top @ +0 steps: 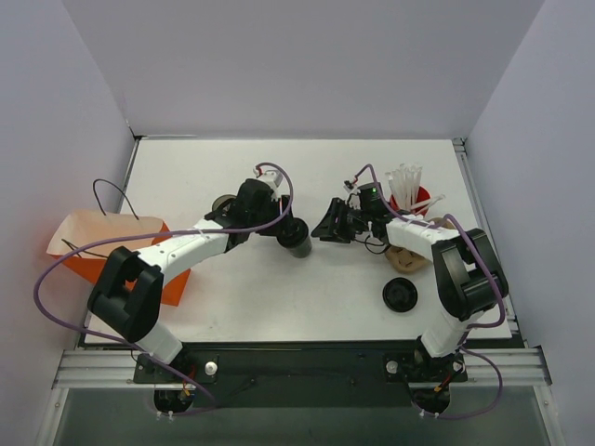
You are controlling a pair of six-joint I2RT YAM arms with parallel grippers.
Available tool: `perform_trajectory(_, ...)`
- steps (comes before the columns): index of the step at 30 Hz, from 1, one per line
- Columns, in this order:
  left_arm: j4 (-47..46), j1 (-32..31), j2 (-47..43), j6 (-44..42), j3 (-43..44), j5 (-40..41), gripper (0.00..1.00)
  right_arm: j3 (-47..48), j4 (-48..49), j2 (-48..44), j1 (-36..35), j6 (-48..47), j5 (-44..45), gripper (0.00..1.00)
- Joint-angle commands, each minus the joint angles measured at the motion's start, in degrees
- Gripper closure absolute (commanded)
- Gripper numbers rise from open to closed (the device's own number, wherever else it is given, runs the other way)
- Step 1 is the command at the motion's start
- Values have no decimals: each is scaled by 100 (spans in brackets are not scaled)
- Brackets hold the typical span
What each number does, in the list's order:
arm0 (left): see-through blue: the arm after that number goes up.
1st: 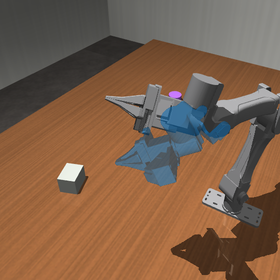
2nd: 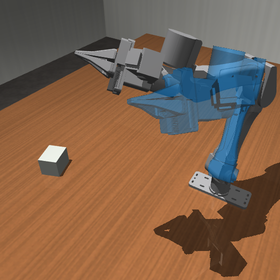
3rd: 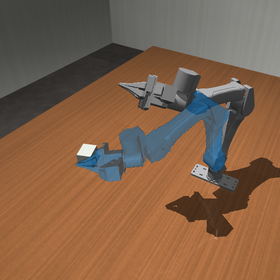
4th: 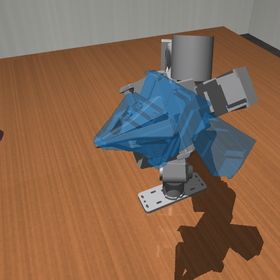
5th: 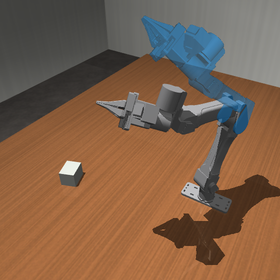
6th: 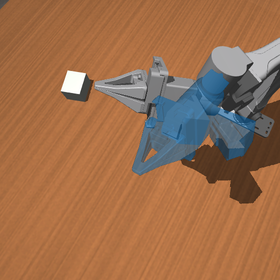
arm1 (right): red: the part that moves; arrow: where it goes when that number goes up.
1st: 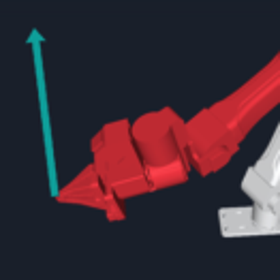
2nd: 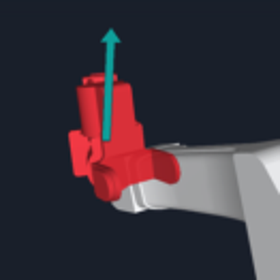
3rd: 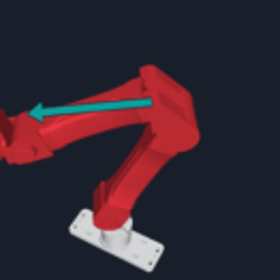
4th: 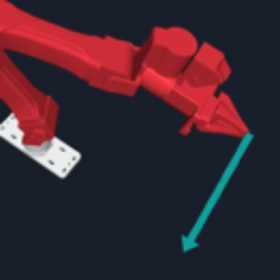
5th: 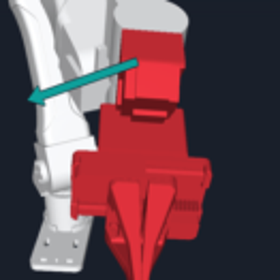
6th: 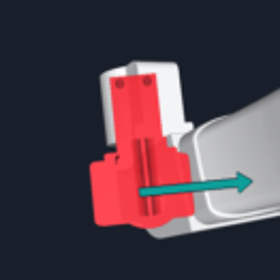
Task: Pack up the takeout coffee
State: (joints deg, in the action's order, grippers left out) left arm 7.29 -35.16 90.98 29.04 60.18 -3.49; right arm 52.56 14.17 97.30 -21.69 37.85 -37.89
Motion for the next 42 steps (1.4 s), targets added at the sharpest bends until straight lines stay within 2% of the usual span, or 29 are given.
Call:
perform_trajectory(1,220,-17,-36,-197,406,-47,33,132,-64,-211,42,-128,-78,62)
perform_trajectory(10,194,-61,-28,-74,415,-284,34,44,-274,-422,104,-146,132,62)
perform_trajectory(23,484,-61,-186,-144,801,-205,33,167,-1312,-923,236,-489,853,62)
perform_trajectory(29,730,-26,-160,-241,767,-143,26,159,-1330,-976,253,-541,783,62)
perform_trajectory(37,63,211,-378,-74,21,-600,15,159,-1391,-1178,253,-708,748,61)
perform_trajectory(42,-535,422,-371,120,-279,-1092,16,150,-1391,-1178,262,-752,687,61)
